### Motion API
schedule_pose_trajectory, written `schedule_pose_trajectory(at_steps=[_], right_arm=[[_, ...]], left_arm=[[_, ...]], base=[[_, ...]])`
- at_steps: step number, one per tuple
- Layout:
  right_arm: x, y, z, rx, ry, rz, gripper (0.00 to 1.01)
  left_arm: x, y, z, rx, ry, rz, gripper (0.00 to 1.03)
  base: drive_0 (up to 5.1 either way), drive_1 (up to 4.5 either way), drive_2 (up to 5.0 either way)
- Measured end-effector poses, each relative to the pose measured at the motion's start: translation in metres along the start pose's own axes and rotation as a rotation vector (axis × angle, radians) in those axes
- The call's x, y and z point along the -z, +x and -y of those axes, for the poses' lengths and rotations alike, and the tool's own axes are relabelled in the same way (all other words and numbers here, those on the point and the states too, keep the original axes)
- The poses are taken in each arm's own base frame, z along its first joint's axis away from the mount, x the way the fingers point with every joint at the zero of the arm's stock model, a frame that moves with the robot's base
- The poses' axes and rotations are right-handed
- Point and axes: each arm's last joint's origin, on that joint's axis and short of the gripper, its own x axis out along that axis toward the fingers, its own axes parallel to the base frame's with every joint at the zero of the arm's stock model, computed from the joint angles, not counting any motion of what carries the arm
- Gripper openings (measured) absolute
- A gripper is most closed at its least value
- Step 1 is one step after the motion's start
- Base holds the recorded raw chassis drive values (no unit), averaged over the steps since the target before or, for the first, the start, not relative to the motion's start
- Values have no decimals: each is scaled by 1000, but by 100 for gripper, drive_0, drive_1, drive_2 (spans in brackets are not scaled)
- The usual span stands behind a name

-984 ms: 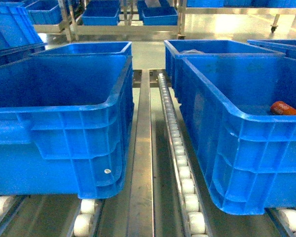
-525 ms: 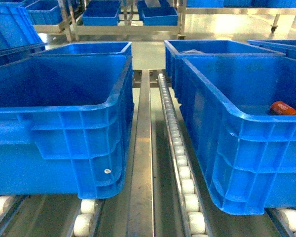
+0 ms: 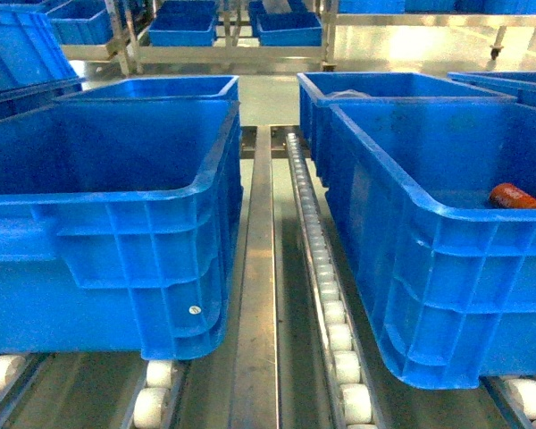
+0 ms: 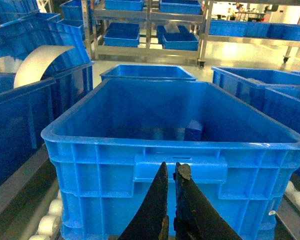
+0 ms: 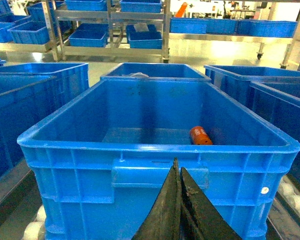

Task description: Sort blue parts and orange caps into right shelf containers

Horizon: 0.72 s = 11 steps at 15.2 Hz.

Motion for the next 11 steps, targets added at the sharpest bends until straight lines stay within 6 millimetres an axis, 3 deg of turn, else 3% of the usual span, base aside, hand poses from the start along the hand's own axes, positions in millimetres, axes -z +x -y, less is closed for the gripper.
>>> schedule_pose_trajectory(at_steps=[9, 10, 11], right_arm=[[4, -13, 0, -3, 0, -14, 3], [3, -13, 0, -3, 0, -11, 11], [3, -13, 0, -3, 0, -11, 26]], left_arm=[[4, -14, 0, 0, 2, -15, 3], [4, -14, 0, 0, 2, -15, 11], [4, -14, 0, 0, 2, -15, 26]], base=[[0, 0, 0], [0, 0, 0], [0, 0, 0]])
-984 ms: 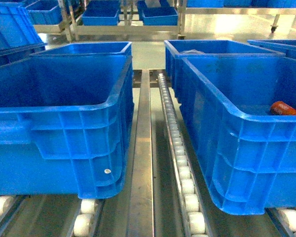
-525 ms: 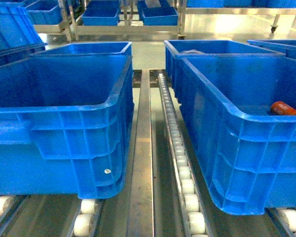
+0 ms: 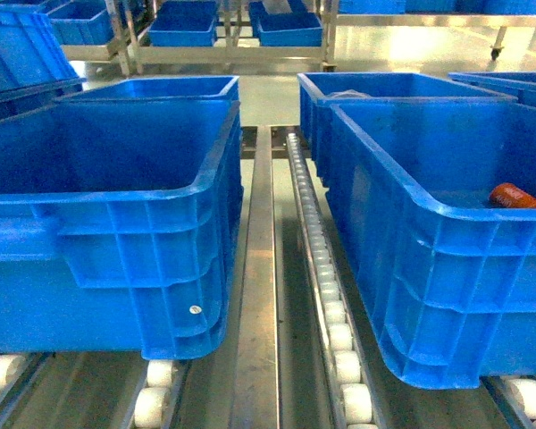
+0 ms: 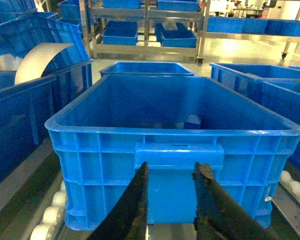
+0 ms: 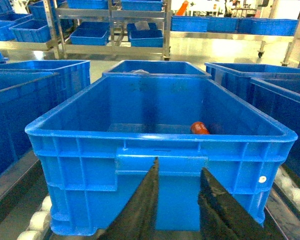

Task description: Sort blue parts and orange caps into right shelf containers

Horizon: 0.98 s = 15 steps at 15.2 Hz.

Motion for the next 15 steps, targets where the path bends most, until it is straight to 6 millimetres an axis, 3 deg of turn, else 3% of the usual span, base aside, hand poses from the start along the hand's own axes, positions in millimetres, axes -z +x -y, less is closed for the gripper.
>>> schedule_pose_trajectory(at_steps=[1, 4, 6, 15], right_arm=[[0, 0, 0, 0, 0, 0, 35], [0, 0, 0, 0, 0, 0, 78], [0, 0, 0, 0, 1, 0, 100], [0, 0, 0, 0, 2, 0, 98]], left_arm=[[0, 0, 0, 0, 0, 0, 37], [0, 0, 0, 0, 0, 0, 77], [0, 0, 0, 0, 0, 0, 99], [0, 0, 0, 0, 1, 0, 98]], base=[[0, 0, 0], [0, 0, 0], [0, 0, 0], [0, 0, 0]])
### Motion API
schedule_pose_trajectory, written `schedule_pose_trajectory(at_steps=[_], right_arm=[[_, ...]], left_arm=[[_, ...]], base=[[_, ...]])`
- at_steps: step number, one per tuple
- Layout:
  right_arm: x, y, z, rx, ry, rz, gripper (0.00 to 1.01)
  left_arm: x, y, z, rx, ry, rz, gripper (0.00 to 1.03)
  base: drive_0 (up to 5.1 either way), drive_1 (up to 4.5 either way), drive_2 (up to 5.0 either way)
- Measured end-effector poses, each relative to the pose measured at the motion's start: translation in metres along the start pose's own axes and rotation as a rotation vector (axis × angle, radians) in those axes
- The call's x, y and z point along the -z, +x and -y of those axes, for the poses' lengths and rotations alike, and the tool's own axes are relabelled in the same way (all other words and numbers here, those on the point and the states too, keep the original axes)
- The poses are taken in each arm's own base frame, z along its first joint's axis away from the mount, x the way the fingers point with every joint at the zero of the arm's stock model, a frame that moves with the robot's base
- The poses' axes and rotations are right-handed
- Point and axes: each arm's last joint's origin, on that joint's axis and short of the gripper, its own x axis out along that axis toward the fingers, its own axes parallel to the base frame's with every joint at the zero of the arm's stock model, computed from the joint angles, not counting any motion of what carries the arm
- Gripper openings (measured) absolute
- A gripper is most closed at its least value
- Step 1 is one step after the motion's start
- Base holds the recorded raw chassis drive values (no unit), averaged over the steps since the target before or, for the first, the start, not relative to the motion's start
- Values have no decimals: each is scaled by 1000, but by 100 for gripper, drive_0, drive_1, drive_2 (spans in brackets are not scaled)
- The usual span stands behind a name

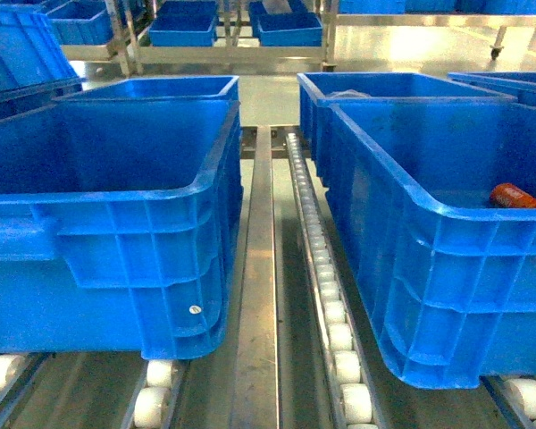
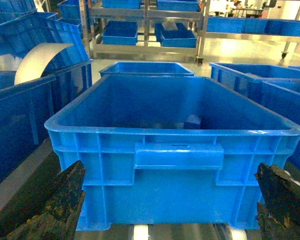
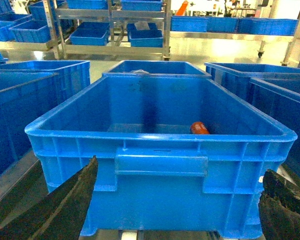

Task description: Sort blue parts and orange caps into right shelf containers

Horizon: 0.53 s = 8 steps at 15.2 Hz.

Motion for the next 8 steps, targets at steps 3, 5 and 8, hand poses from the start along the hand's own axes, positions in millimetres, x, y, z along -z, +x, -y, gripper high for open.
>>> schedule_pose_trajectory(at_steps=[3, 5, 8], right_arm=[[0, 0, 0, 0, 0, 0, 98], [0, 0, 0, 0, 0, 0, 98], [0, 0, 0, 0, 0, 0, 98]], left_arm=[[0, 0, 0, 0, 0, 0, 98], [0, 0, 0, 0, 0, 0, 98], [0, 0, 0, 0, 0, 0, 98]], base=[[0, 0, 0], [0, 0, 0], [0, 0, 0]])
